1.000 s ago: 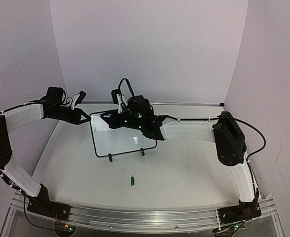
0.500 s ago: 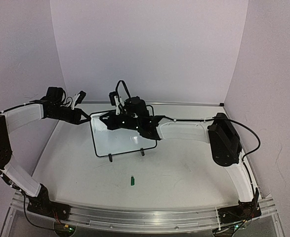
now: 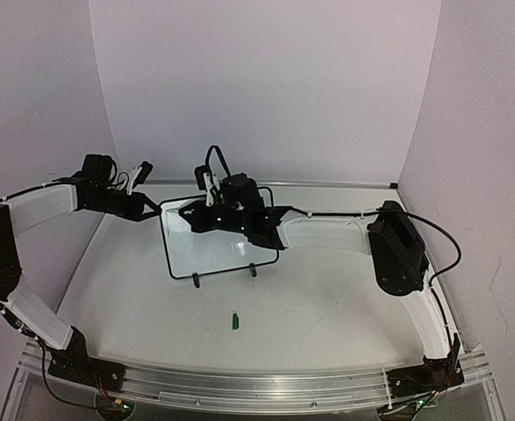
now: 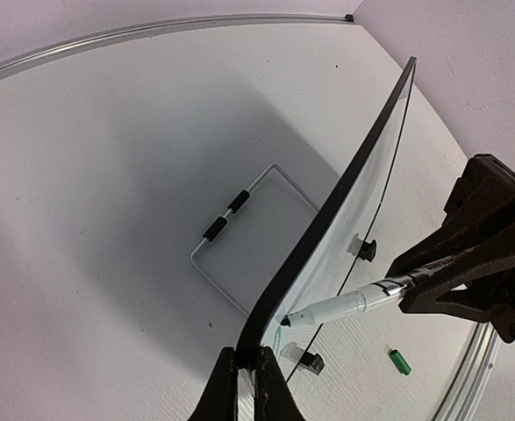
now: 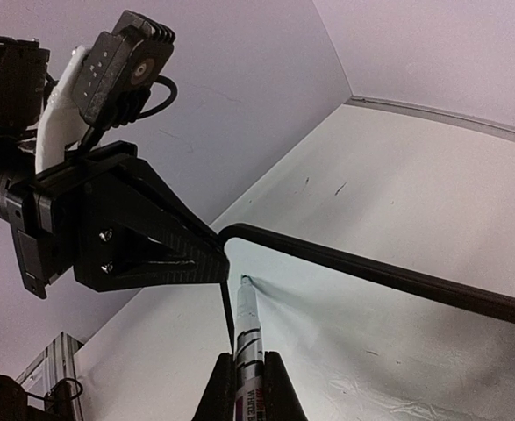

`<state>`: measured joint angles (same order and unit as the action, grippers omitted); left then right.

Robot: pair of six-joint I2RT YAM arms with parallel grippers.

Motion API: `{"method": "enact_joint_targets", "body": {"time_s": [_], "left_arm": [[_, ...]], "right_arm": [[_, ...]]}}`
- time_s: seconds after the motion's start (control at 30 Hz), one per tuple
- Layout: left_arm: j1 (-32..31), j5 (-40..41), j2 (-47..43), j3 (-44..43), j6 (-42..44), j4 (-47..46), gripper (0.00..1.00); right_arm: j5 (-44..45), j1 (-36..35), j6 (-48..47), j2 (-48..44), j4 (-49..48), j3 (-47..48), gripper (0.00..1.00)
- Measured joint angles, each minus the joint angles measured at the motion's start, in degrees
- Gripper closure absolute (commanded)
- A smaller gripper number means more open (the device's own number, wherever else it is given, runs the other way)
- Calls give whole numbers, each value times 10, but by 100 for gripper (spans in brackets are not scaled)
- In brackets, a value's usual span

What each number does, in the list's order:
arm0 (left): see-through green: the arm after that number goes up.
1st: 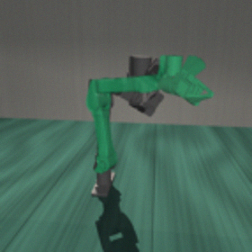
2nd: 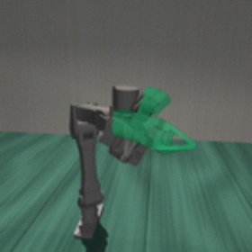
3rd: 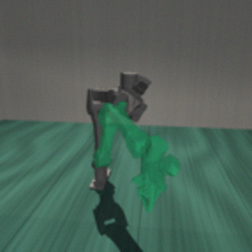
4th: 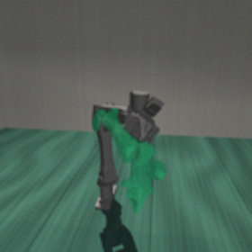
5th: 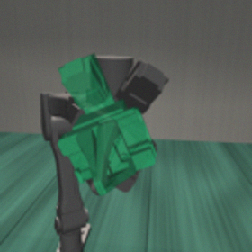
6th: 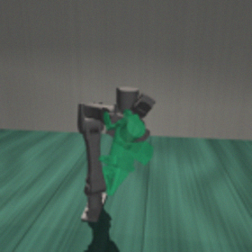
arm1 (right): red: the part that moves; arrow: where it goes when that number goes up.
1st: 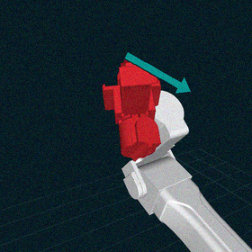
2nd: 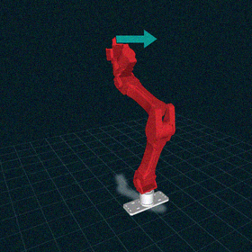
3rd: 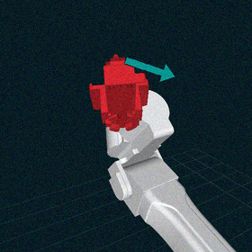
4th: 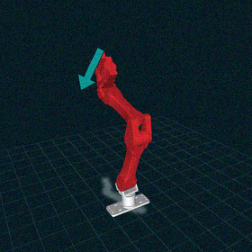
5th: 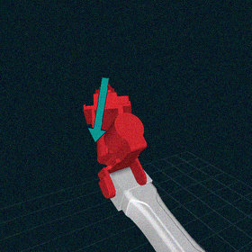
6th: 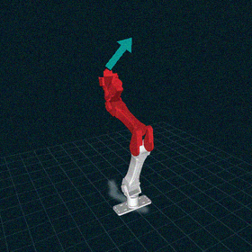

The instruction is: Write a sentence on the whiteboard

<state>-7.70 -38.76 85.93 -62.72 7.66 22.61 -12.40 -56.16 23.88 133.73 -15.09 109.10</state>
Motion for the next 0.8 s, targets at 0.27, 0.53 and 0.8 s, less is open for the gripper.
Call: {"method": "enact_joint_targets", "body": {"time_s": [0.27, 0.53, 0.8], "left_arm": [[0, 2, 0, 0, 0, 0, 100], [0, 10, 0, 0, -2, -1, 100], [0, 10, 0, 0, -1, -1, 100]], "right_arm": [[6, 0, 0, 0, -4, -8, 100], [-4, -8, 2, -6, -22, -65, 100], [-1, -8, 2, -22, -27, -99, 100]]}}
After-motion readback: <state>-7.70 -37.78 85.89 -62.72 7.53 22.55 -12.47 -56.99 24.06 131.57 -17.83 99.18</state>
